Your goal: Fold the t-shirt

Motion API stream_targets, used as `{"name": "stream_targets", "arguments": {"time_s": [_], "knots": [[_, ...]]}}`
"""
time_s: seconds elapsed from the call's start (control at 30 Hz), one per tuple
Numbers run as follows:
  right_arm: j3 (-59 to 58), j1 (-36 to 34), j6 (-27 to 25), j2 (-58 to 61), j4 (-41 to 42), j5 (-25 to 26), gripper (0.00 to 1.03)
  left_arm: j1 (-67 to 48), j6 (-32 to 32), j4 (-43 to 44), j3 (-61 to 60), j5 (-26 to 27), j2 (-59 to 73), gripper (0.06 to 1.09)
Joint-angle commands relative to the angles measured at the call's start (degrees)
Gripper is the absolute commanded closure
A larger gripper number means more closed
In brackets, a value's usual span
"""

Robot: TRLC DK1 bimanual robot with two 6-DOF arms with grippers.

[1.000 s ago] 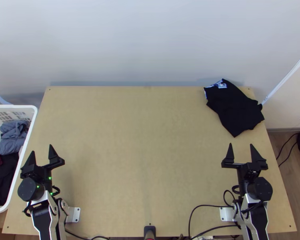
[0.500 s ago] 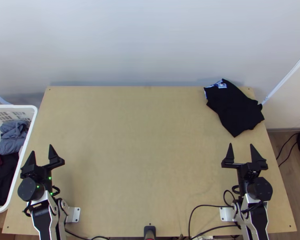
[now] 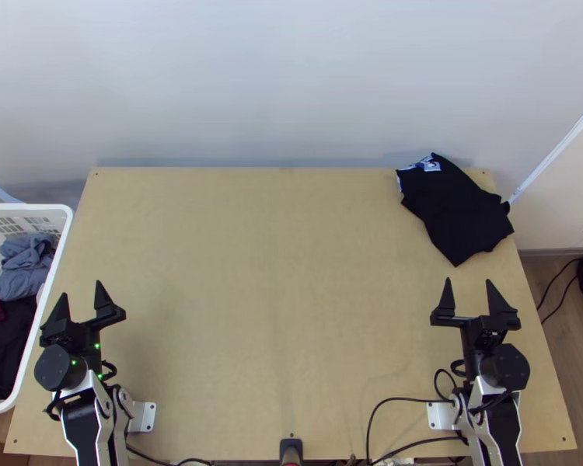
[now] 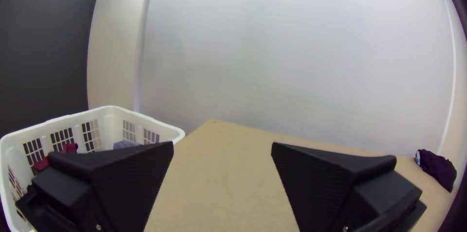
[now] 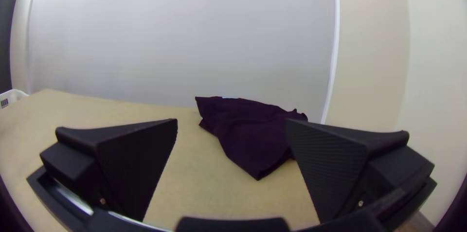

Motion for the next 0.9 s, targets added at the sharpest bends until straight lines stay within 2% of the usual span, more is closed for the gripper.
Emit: {"name": "stream_targets", "arguments": {"time_s": [0.0,0.13,0.27,0.37,0.57,0.73,0.87], "knots": [[-0.51,-0.26,-0.97,-0.27,-0.88,0.12,0.03,3.07,0.99,-0.39,-1.97,-0.73,-0.36,0.1],[-0.51,-0.26,-0.97,-0.27,-0.88,0.12,0.03,12.48,4.41,0.4,-2.23,-0.64,-0.36,0.1],[-0.51,-0.26,-0.97,-0.27,-0.88,0.12,0.03,15.12,11.27,5.23,-2.15,-0.82,-0.45,0.1],[-0.51,-0.26,-0.97,-0.27,-0.88,0.12,0.03,19.77,10.74,6.81,1.02,-0.64,-0.36,0.1],[-0.51,-0.26,-0.97,-0.27,-0.88,0.12,0.03,19.86,9.6,-7.95,17.19,-0.64,3.77,0.1],[-0.51,-0.26,-0.89,-0.19,-0.88,0.12,0.03,20.13,3.98,-22.1,38.28,-0.73,18.1,0.1],[-0.51,-0.26,-0.97,-0.19,-0.88,0.12,0.03,21.53,2.74,-31.86,53.93,-0.82,28.64,0.1]]}}
